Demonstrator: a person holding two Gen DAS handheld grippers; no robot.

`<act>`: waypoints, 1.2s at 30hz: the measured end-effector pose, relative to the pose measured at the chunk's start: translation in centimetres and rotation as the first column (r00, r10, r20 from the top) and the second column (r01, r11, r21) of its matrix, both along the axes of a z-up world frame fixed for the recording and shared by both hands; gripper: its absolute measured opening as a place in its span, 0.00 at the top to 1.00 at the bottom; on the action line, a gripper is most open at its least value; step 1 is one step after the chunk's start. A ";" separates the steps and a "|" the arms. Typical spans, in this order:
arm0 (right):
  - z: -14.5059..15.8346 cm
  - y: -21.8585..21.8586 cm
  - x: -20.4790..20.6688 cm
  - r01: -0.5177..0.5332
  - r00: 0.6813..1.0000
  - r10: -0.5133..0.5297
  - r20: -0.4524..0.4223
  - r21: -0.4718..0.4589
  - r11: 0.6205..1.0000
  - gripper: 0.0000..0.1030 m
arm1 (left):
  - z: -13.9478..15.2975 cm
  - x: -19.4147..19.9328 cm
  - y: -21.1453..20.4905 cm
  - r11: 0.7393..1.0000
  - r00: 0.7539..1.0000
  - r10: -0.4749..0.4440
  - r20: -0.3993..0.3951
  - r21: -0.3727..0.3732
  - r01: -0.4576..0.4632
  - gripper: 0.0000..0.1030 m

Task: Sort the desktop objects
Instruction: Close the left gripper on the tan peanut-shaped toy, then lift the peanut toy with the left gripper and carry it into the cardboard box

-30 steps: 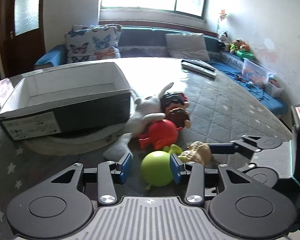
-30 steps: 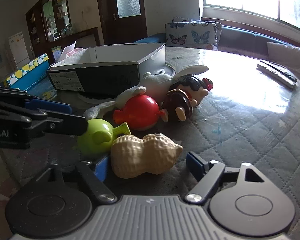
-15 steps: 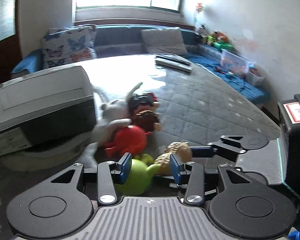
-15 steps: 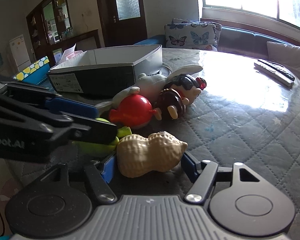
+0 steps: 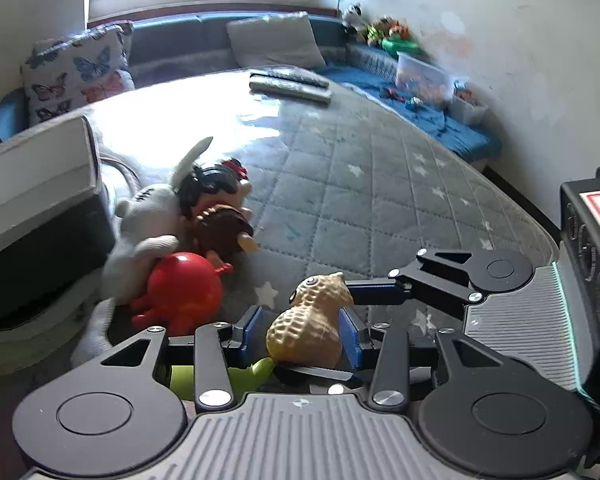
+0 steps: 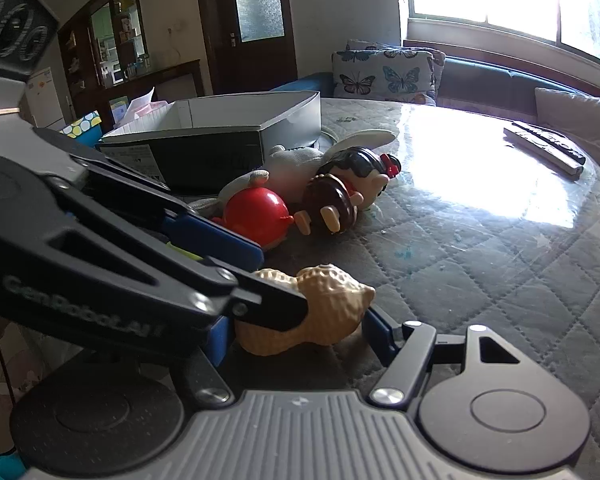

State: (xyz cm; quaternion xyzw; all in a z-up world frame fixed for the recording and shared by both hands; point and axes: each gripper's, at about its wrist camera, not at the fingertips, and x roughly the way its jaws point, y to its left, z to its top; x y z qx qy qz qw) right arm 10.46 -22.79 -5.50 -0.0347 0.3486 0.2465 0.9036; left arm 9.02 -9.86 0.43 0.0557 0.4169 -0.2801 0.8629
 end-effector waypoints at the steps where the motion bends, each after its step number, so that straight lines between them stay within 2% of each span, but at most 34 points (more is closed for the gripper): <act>1: 0.0 -0.1 0.0 0.000 1.000 0.000 0.000 -0.001 1.000 0.33 | -0.1 0.1 -0.1 1.000 1.000 -0.005 -0.010 0.001 0.005 0.57; 9: 0.0 -0.6 0.1 0.005 1.000 -0.005 0.005 -0.008 1.000 0.32 | -0.5 1.2 -0.5 0.999 0.998 -0.033 -0.045 -0.014 0.033 0.56; 13: 0.1 -0.7 0.3 0.003 1.000 -0.003 0.004 -0.014 1.000 0.33 | -0.6 1.7 0.1 0.998 0.997 -0.029 -0.069 -0.056 0.025 0.57; 19: 1.0 0.0 0.6 -0.019 1.000 0.020 0.022 -0.044 0.999 0.33 | 0.2 1.6 0.8 0.997 0.999 -0.020 -0.045 -0.074 0.017 0.57; 25: 3.6 1.7 2.1 -0.079 0.994 0.083 0.071 -0.055 0.995 0.33 | 2.9 2.6 3.2 0.994 0.999 0.038 0.013 -0.103 -0.037 0.57; 32: 7.1 6.0 6.5 -0.184 0.969 0.197 0.150 -0.094 0.978 0.33 | 6.3 5.7 7.5 0.981 0.984 0.156 0.088 -0.132 -0.144 0.57; 36: 8.6 9.2 10.3 -0.252 0.949 0.270 0.163 -0.121 0.960 0.33 | 7.1 8.7 10.4 0.965 0.972 0.221 0.084 -0.163 -0.206 0.57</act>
